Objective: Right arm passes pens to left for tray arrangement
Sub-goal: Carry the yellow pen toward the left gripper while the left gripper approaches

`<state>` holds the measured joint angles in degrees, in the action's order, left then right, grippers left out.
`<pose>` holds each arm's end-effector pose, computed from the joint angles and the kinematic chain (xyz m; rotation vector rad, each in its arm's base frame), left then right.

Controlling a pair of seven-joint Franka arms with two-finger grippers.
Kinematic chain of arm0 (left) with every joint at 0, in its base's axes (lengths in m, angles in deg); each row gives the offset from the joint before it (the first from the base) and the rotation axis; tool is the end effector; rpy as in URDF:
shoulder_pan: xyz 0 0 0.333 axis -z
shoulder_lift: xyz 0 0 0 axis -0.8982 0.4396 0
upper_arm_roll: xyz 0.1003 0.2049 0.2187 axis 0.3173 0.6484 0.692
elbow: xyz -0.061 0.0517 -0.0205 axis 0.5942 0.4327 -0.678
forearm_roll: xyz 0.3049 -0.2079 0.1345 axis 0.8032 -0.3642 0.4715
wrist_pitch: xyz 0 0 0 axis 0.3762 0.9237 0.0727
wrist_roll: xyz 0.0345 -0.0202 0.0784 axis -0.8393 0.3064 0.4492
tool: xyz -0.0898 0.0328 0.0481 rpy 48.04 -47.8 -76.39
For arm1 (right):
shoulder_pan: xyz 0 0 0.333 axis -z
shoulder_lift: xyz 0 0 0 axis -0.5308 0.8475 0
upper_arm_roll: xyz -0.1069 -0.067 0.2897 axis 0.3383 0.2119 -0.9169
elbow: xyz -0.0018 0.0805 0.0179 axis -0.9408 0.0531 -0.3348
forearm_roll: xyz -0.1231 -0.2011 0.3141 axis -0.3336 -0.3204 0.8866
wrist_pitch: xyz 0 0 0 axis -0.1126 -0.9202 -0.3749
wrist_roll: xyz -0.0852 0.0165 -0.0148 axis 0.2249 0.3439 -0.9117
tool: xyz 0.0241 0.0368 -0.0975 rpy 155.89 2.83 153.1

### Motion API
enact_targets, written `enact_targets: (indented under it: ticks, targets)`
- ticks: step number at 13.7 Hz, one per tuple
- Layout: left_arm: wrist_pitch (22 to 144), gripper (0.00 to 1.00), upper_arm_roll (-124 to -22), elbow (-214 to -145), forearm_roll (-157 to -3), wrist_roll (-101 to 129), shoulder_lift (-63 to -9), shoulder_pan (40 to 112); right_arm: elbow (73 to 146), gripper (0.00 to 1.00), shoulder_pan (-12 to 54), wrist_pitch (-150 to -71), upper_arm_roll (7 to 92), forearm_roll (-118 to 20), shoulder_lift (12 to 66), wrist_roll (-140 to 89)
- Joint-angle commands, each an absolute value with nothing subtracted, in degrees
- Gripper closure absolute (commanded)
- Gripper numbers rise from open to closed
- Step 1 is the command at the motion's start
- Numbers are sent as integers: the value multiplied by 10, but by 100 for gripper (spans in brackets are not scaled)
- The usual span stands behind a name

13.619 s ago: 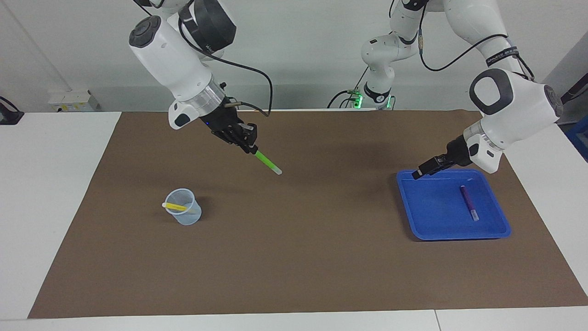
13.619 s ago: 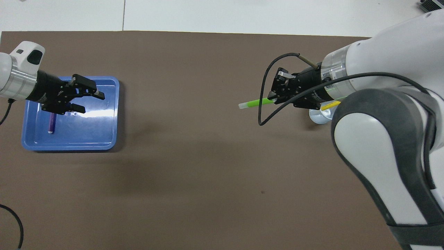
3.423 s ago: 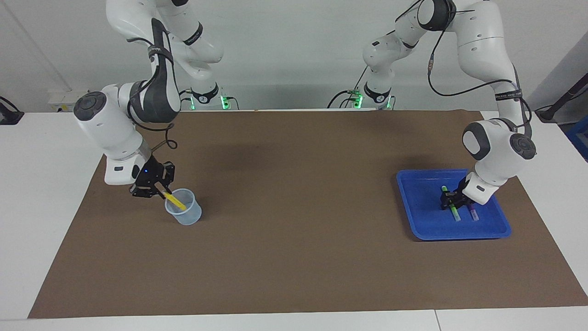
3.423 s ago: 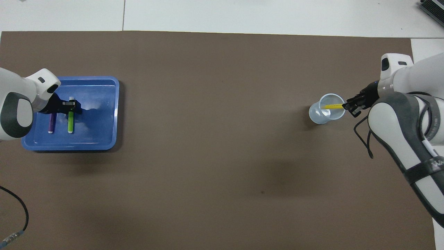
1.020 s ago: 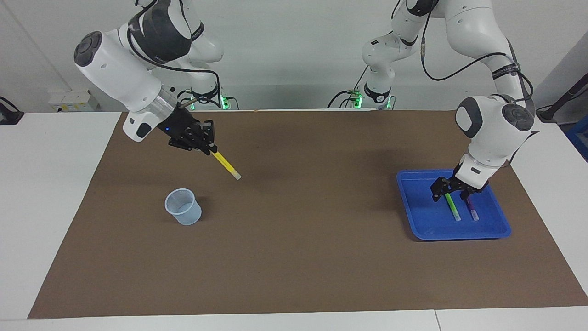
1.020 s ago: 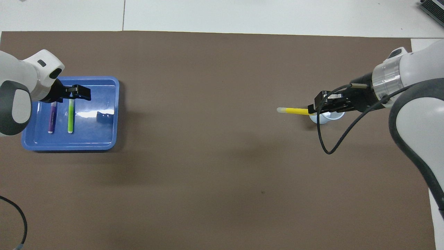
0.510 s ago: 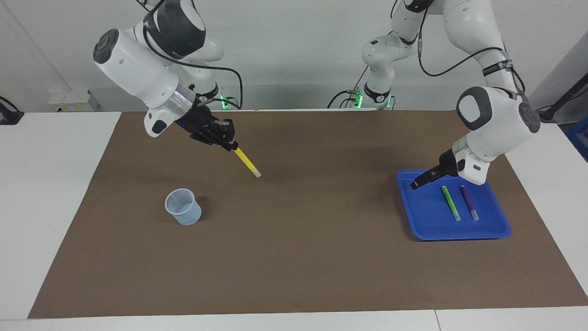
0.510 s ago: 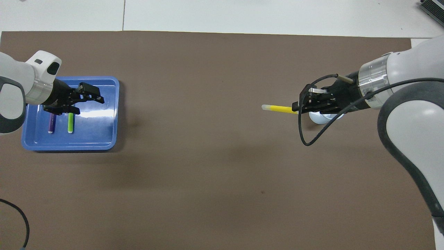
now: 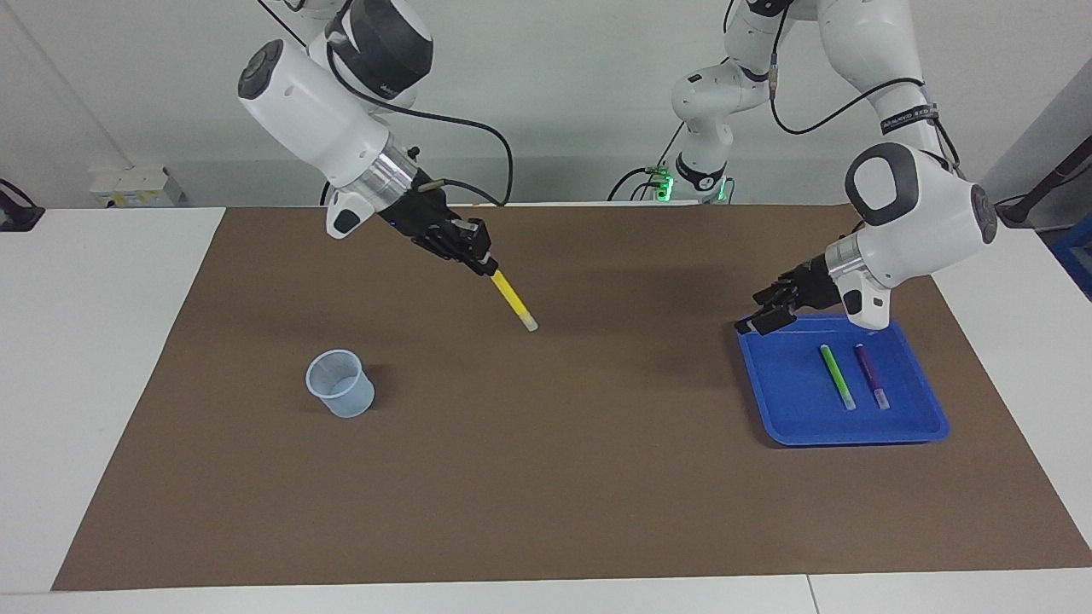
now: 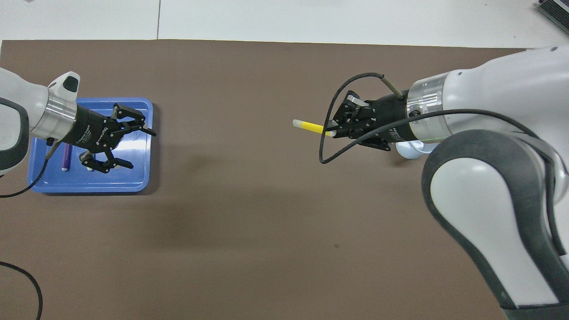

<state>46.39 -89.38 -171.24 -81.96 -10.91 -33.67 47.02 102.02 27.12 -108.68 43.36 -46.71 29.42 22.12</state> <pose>0.5973 -0.0546 0.4379 2.4688 1.0465 -0.5285 0.5789 0.2216 0.5722 -2.4339 0.6904 0.0916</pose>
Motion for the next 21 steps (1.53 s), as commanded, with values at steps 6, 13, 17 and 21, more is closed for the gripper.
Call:
enact_targets:
  ticks: [6, 13, 17, 21]
  targets:
    - [455, 6, -905, -1712, -957, -281, -352, 480, 1029, 100, 192, -1222, 432, -445, 314, 346]
    - [502, 7, -959, -1702, -979, -338, -361, 482, 1029, 100, 146, -1282, 432, -447, 338, 364]
    - [532, 8, -979, -1702, -985, -331, -362, 482, 1029, 100, 135, -1289, 432, -447, 342, 363]
    - [573, 12, -1010, -1704, -996, -329, -361, 483, 1026, 100, 134, -1290, 432, -447, 343, 386]
